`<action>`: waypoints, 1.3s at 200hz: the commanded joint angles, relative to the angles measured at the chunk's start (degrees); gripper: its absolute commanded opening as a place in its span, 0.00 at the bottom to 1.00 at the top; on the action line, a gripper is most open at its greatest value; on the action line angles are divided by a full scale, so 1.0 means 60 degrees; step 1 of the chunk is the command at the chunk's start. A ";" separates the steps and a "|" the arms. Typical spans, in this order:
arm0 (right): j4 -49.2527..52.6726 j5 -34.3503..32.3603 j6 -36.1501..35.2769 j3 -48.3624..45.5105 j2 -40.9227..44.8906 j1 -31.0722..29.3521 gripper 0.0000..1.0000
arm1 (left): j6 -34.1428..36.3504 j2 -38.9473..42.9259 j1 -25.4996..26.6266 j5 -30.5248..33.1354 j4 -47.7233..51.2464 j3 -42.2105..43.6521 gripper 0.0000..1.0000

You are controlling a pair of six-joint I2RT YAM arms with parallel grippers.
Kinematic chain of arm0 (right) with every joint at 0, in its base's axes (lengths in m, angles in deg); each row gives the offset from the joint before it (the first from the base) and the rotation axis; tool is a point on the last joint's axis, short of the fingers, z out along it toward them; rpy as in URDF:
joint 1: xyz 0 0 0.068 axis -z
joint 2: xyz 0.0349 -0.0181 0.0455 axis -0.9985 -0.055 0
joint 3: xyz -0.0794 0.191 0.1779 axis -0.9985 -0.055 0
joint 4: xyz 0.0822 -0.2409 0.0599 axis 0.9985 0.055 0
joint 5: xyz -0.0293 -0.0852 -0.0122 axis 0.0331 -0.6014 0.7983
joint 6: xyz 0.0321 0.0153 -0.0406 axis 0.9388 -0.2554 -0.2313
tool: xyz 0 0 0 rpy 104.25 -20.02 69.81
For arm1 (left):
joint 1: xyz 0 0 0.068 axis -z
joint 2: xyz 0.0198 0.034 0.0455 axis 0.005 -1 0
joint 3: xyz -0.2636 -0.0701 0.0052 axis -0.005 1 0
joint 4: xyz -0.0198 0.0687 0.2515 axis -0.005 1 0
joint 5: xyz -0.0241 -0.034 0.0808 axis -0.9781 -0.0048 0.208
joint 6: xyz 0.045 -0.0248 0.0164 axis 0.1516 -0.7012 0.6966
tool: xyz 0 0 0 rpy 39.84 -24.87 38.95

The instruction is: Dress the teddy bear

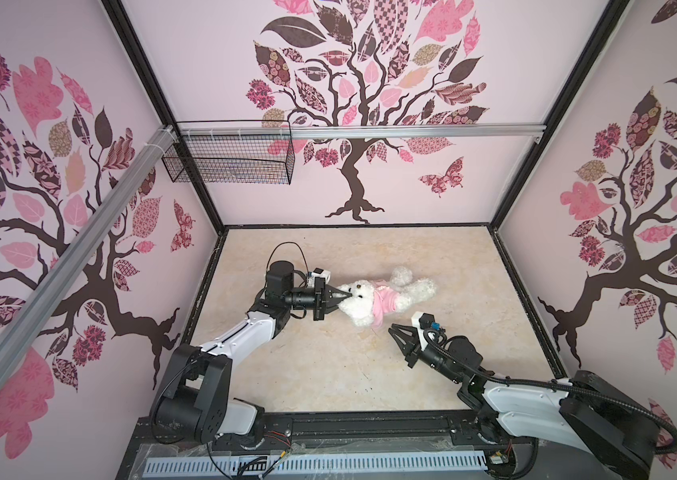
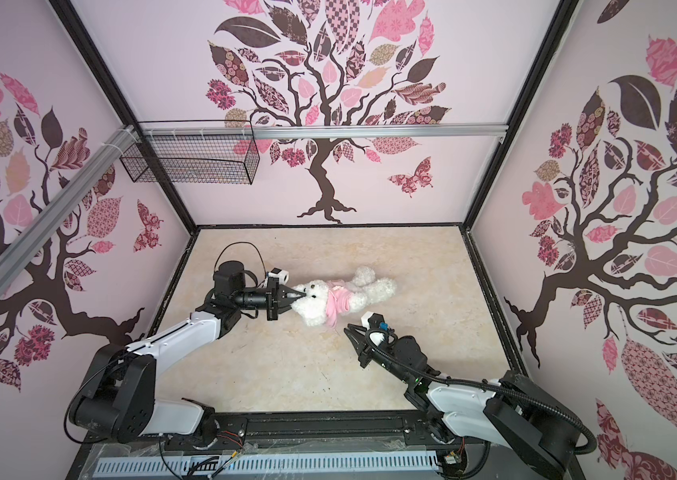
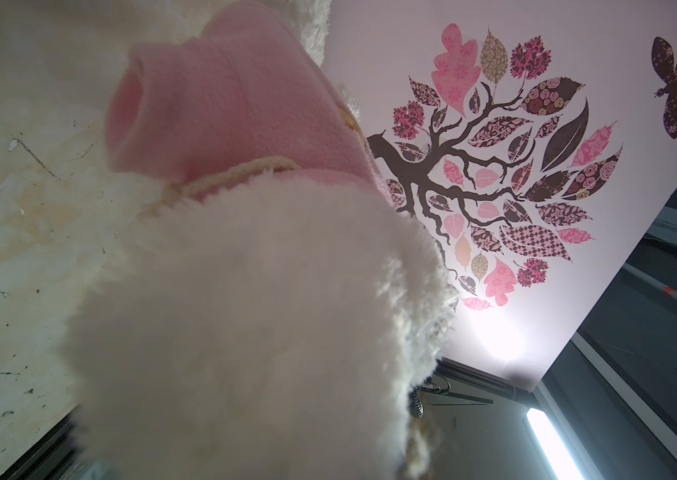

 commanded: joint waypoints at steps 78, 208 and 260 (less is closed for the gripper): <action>-0.1843 -0.0535 -0.0480 0.1274 -0.2071 -0.0024 0.19 | 0.0173 0.0230 0.0080 -0.0134 -0.0289 -0.0416 0.00; -0.2515 -0.1397 -0.1244 0.1724 -0.2589 -0.0253 0.23 | 0.0251 0.0202 0.0254 -0.0096 -0.0288 -0.0339 0.00; -0.2515 -0.0736 -0.1423 0.2182 -0.2863 -0.0264 0.24 | 0.0262 0.0175 0.0395 -0.0033 -0.0288 -0.0350 0.00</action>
